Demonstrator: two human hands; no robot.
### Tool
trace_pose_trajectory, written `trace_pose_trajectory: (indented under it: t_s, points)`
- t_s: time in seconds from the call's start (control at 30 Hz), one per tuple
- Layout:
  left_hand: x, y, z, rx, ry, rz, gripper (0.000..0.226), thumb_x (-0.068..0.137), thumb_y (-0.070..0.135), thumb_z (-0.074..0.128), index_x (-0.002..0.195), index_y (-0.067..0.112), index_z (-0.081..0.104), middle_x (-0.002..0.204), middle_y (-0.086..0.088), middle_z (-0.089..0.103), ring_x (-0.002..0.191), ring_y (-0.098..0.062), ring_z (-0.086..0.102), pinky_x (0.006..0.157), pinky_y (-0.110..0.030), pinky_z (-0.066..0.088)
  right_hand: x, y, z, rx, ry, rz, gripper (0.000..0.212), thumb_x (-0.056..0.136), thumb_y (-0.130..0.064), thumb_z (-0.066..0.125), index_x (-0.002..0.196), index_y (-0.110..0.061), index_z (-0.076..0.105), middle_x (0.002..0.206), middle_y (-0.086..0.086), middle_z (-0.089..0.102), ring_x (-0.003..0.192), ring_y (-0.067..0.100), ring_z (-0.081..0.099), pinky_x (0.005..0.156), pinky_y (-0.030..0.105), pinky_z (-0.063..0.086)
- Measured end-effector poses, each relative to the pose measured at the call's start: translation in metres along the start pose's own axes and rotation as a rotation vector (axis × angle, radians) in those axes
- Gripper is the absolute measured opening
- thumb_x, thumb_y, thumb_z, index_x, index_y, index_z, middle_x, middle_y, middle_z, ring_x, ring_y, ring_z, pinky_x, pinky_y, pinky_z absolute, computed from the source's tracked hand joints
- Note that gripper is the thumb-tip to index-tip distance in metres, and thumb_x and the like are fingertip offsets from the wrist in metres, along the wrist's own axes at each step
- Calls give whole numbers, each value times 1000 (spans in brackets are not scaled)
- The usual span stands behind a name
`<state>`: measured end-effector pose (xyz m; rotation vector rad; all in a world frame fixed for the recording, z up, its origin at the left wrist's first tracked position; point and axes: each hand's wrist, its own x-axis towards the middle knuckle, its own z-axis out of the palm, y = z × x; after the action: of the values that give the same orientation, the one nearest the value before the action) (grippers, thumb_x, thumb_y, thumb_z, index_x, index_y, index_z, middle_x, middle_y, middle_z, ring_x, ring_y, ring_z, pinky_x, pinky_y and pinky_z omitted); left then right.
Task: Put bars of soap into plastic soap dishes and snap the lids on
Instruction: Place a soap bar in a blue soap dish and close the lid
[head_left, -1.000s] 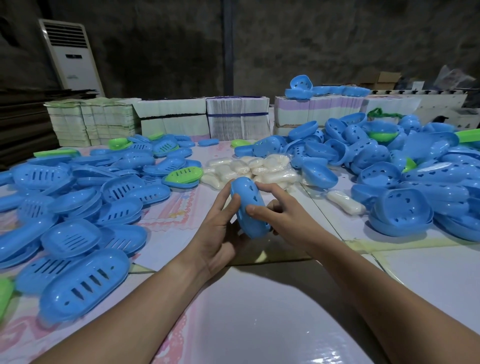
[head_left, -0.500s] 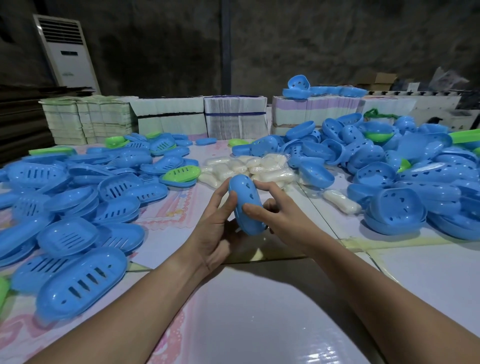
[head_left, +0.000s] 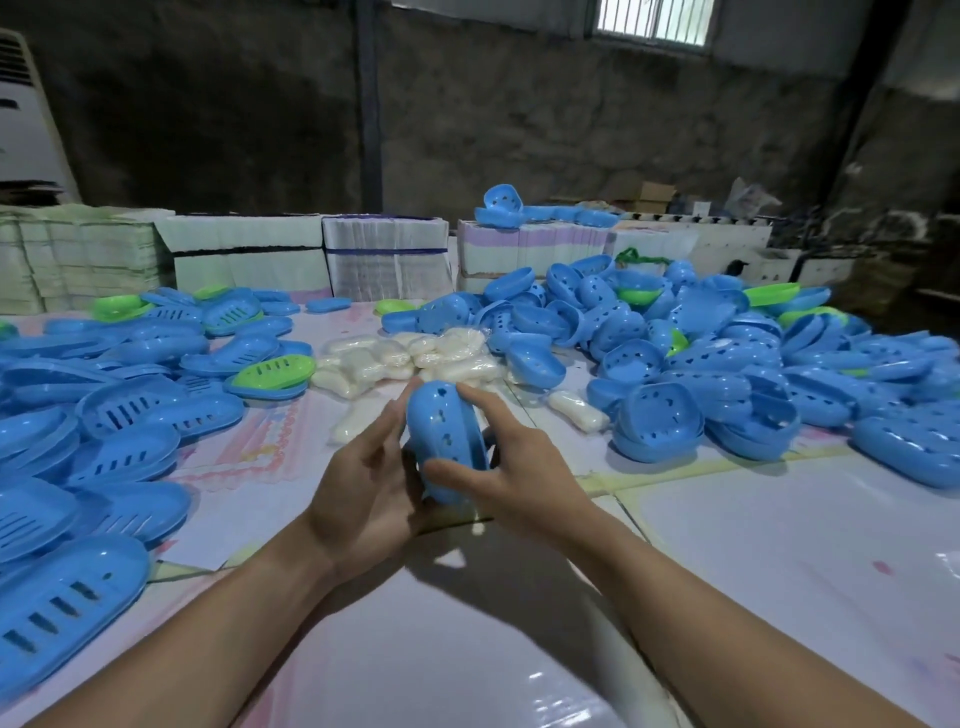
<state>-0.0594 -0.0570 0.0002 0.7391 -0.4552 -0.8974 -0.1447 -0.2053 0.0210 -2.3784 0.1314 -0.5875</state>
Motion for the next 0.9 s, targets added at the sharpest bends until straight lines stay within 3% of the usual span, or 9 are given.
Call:
trace_pose_trajectory:
  t_s: [0.07,0.17,0.3,0.37,0.43,0.5,0.63,0.8,0.9]
  points:
    - [0,-4,4,32,-6,30,54,97,56,42,150,48,40,150,-8,53,129,-35,58,107,-58,43,-11,5,-14,16,32,-17,80,74,-57,74,142,-48,33,105,-9,61,90,11,57,86,33,49]
    - [1,-5,2,46,1,63,58,91,56,49,148,47,43,150,2,55,136,-34,51,111,-57,36,-27,17,-41,-11,123,43,73,72,-61,65,139,-49,38,115,-7,63,99,13,59,90,39,50]
    - [6,-3,-17,77,81,99,55,88,48,54,141,32,56,139,-3,64,132,-37,55,101,-55,44,-53,49,-102,-108,320,127,65,66,-67,56,129,-56,41,93,-21,61,82,0,58,73,30,50]
    - [8,-4,-22,112,104,109,59,84,48,64,139,26,57,138,-8,64,127,-38,60,95,-57,52,-62,73,-139,-204,402,196,64,66,-69,54,127,-53,43,90,-17,63,79,4,60,70,33,52]
    - [9,-5,-24,140,107,106,79,69,50,83,138,22,58,136,-11,65,123,-39,63,92,-60,55,-70,102,-174,-343,453,292,64,66,-70,52,127,-49,45,88,-12,63,78,12,60,66,34,49]
    - [11,-6,-26,165,108,99,89,57,52,92,135,20,61,136,-14,65,120,-40,64,91,-64,51,-77,132,-202,-510,460,415,63,71,-66,54,130,-45,46,80,-9,59,78,18,56,62,33,44]
    - [16,-5,-36,151,146,97,71,64,53,88,124,22,71,135,-16,65,119,-41,65,89,-69,50,-88,185,-240,-671,444,647,63,75,-66,52,132,-41,44,82,-1,57,83,25,53,63,34,42]
    - [26,-1,-59,69,218,88,69,73,58,82,131,24,67,138,-15,63,121,-44,63,90,-78,44,-94,225,-263,-810,343,734,65,79,-73,47,134,-40,42,96,3,64,100,27,53,69,36,47]
    - [34,-3,-69,100,253,81,77,61,60,87,127,24,70,134,-14,66,121,-45,60,82,-82,44,-100,242,-267,-846,248,756,62,84,-72,43,136,-38,45,111,6,66,106,28,50,79,38,48]
